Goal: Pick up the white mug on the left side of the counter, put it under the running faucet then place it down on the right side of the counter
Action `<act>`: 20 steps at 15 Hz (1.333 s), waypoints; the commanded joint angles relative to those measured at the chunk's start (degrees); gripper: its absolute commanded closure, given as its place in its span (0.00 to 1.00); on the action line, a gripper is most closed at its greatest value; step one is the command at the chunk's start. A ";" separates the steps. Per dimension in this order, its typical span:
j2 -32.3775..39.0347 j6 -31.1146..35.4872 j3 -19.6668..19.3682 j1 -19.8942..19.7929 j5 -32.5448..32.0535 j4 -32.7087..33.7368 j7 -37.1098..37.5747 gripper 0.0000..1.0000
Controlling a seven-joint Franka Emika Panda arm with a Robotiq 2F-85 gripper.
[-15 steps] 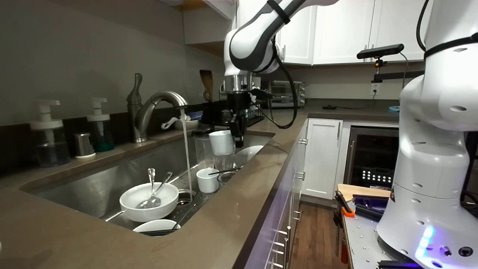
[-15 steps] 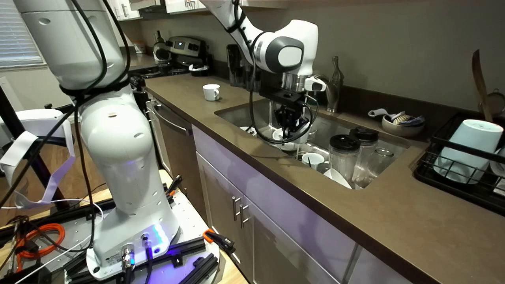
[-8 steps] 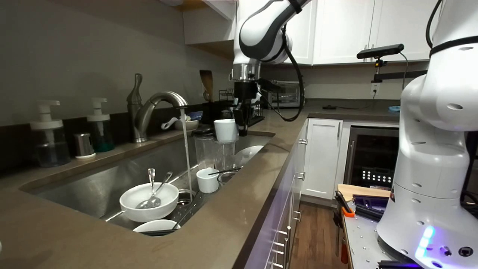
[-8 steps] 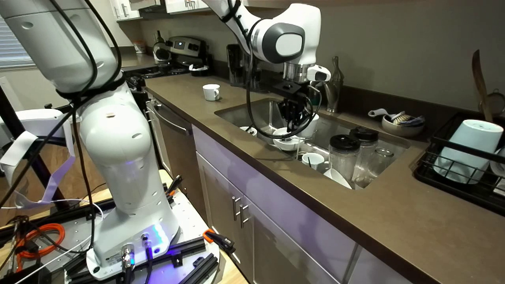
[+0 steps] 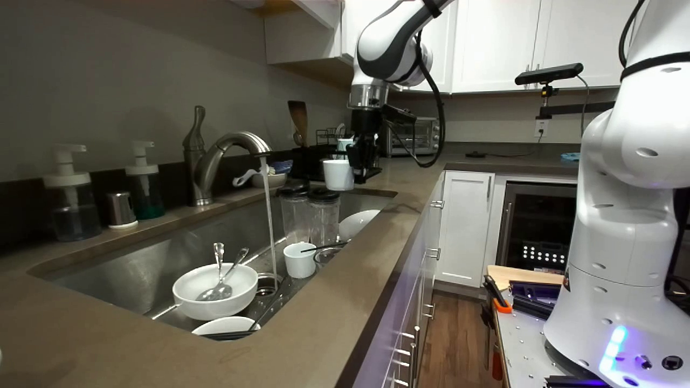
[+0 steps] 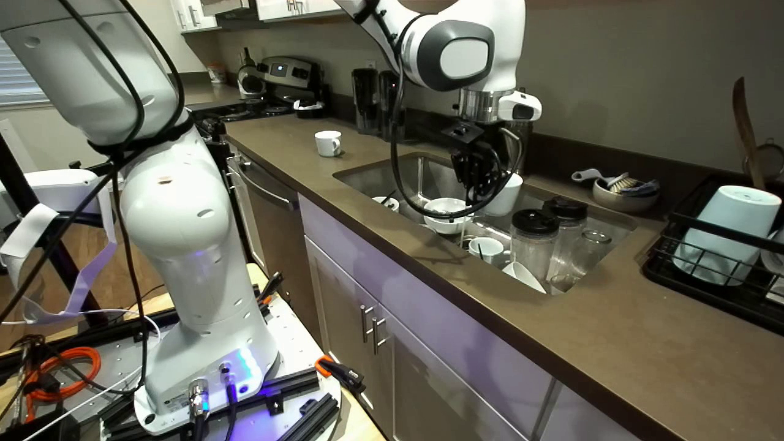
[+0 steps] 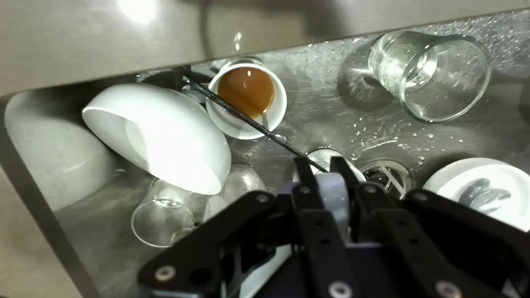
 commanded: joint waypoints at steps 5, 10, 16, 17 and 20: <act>4.41 -3.70 -3.46 -2.66 1.80 9.48 0.06 0.96; 7.14 -4.06 -4.72 -3.77 4.03 11.23 -0.53 0.96; 7.24 -2.48 -6.40 -5.82 8.84 8.24 -1.24 0.96; 7.13 -2.30 -6.74 -6.22 9.42 7.72 -1.19 0.96; 6.95 -1.72 -7.40 -7.24 9.64 6.50 -0.71 0.96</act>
